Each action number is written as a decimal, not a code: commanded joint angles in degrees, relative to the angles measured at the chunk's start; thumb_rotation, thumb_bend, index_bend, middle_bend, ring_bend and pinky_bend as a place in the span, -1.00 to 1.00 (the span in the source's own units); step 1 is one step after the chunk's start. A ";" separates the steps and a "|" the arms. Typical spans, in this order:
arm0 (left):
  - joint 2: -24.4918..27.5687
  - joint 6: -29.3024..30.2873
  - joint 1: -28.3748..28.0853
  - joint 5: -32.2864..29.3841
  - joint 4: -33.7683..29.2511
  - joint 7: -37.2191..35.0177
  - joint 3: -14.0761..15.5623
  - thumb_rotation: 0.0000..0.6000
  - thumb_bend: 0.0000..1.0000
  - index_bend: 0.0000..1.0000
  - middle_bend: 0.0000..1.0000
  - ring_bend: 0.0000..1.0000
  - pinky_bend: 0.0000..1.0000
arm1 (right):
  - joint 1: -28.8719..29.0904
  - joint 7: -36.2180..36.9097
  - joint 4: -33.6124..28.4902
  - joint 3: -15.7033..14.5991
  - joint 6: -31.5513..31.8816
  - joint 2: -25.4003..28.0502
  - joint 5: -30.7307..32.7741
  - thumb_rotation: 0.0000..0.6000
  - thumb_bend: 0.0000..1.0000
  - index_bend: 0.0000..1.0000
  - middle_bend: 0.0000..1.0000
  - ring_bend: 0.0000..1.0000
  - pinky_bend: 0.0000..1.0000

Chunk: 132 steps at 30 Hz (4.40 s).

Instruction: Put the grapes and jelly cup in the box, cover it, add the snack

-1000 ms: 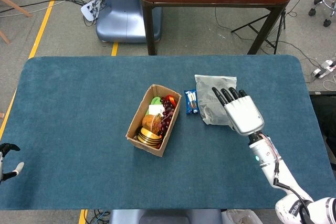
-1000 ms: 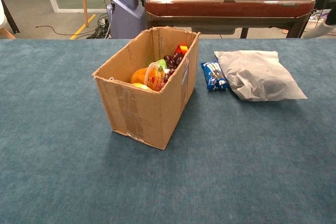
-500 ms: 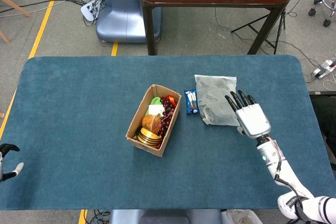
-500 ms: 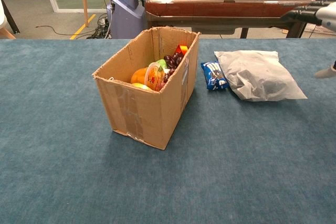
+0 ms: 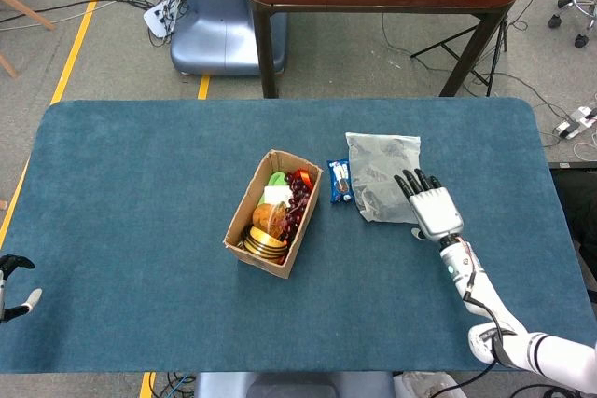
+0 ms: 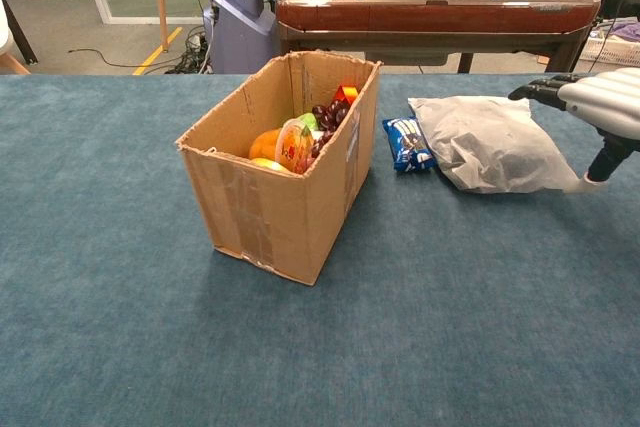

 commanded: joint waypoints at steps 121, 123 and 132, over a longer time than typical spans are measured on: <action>0.55 0.54 0.59 -0.12 -0.77 -0.37 0.03 1.00 -0.55 -0.16 -0.24 -0.39 -0.08 | 15.09 -2.43 -21.27 3.82 1.66 2.59 -38.78 1.00 0.00 0.15 0.16 0.02 0.56; 0.53 0.55 0.59 -0.07 -0.77 -0.40 0.05 1.00 -0.55 -0.16 -0.24 -0.39 -0.08 | 15.42 -2.54 -20.81 4.36 1.39 2.41 -38.33 1.00 0.00 0.15 0.16 0.02 0.56; 0.61 0.66 0.67 -0.11 -0.86 -0.40 0.03 1.00 -0.55 -0.16 -0.24 -0.39 -0.08 | 16.56 -3.28 -18.43 5.34 0.12 1.38 -36.91 1.00 -0.13 0.15 0.15 0.01 0.56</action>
